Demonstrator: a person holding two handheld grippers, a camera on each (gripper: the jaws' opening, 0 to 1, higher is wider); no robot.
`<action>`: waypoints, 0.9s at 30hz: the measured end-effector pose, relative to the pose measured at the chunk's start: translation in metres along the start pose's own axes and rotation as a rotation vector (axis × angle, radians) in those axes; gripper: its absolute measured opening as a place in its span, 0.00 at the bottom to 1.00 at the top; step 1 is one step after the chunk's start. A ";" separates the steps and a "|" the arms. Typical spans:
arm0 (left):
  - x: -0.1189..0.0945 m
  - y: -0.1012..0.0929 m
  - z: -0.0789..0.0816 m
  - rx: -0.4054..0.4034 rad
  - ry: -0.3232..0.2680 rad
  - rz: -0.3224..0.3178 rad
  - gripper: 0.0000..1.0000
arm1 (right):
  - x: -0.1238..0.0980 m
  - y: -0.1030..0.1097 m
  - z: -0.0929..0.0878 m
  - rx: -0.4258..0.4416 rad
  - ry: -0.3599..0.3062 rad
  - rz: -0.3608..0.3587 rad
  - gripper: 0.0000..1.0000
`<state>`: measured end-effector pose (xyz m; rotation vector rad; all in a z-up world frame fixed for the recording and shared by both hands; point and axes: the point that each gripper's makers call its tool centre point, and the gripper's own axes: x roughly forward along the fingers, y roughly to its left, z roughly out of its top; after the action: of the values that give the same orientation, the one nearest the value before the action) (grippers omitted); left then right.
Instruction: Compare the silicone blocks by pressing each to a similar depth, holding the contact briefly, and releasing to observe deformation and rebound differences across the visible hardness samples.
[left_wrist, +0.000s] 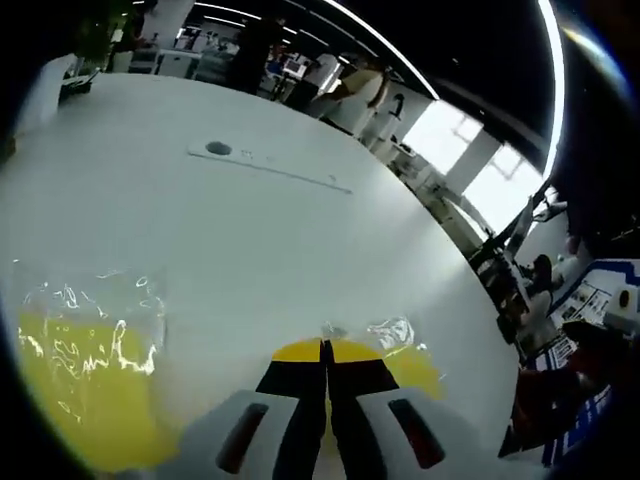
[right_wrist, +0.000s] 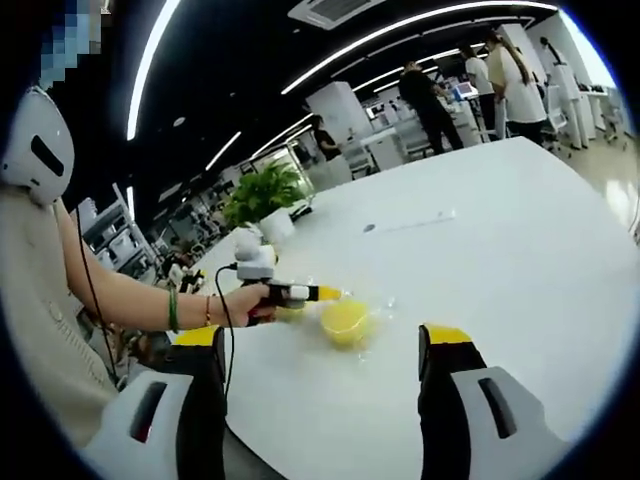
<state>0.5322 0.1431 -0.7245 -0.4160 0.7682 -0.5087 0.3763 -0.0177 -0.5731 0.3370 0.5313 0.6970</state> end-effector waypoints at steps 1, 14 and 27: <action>0.000 0.000 0.000 0.006 -0.001 0.004 0.00 | 0.000 0.000 0.000 0.002 0.001 -0.001 0.73; -0.009 0.002 -0.004 0.053 -0.025 0.011 0.00 | 0.003 0.001 -0.003 -0.004 0.006 0.008 0.73; -0.022 -0.002 -0.003 0.286 0.025 0.008 0.24 | 0.012 0.010 -0.012 -0.018 0.041 0.033 0.74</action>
<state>0.5156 0.1535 -0.7132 -0.1411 0.7084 -0.6079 0.3717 -0.0005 -0.5825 0.3163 0.5589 0.7411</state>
